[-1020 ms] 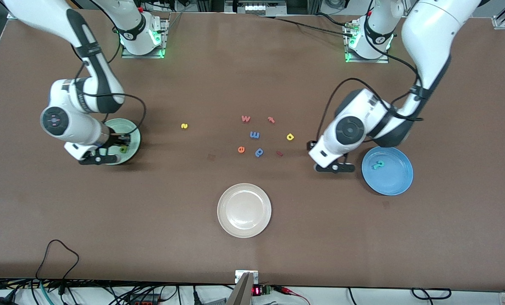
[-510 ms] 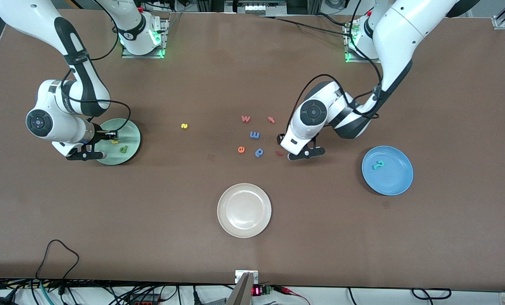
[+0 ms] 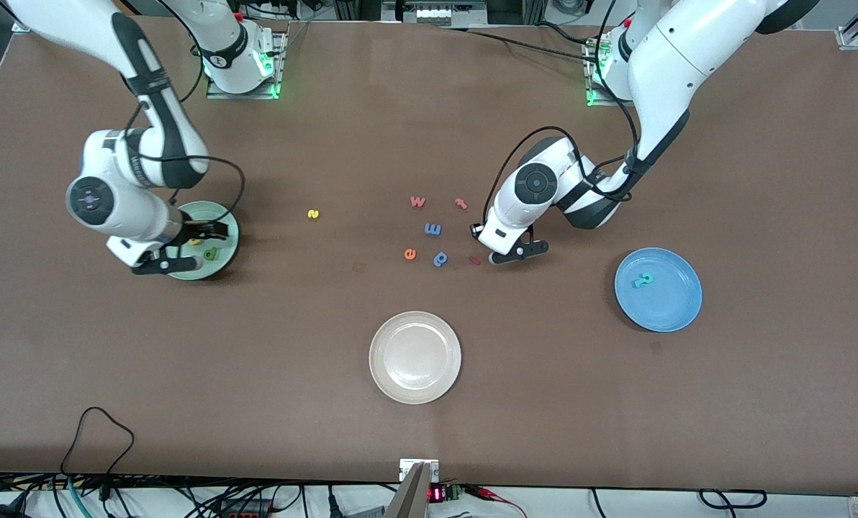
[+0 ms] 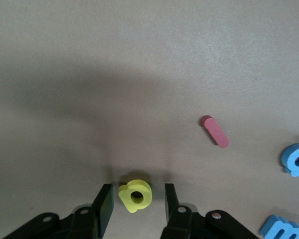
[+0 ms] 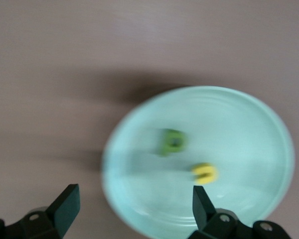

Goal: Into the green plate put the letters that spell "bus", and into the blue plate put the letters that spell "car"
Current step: 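Grasp yellow 2 with the right gripper while the left gripper grasps yellow a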

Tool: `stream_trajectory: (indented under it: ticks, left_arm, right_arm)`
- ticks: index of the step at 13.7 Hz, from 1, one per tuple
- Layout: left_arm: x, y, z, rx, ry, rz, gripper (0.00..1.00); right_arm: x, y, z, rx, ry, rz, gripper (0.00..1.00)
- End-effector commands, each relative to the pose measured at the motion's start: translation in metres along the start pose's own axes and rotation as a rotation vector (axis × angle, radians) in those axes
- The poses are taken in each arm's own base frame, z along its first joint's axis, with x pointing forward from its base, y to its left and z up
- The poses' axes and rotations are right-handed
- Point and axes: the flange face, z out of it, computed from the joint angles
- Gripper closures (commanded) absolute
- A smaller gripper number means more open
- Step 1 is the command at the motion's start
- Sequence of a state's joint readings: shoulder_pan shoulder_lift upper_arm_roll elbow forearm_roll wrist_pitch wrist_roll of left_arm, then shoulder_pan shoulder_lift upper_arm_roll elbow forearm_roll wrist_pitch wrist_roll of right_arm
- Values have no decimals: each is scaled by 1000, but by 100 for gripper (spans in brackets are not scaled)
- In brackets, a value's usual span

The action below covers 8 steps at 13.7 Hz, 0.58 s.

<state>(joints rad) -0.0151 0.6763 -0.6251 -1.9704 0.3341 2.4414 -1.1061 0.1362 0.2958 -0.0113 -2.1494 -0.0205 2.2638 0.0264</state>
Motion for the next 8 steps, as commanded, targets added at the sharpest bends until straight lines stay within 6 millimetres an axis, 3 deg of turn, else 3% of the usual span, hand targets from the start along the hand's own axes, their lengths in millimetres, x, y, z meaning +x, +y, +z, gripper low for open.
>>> stream_trajectory:
  ticks: [1,2,4,8]
  left_arm:
    - [-1,-7,8,15,6,-9,50]
    - [0,-8,10,19,7,-10,50]
    - [-5,-4,12,19,7,-7,51]
    - [-7,-3,14,24,6,-8,67]
  right_arm:
    - [-14,-69,-10,1,3,39,14]
    - [-20,-96,-7,2,1,65,25]
    - [-31,-131,3,8,16,104,30]
    - [-46,-154,33,18,32,75,42]
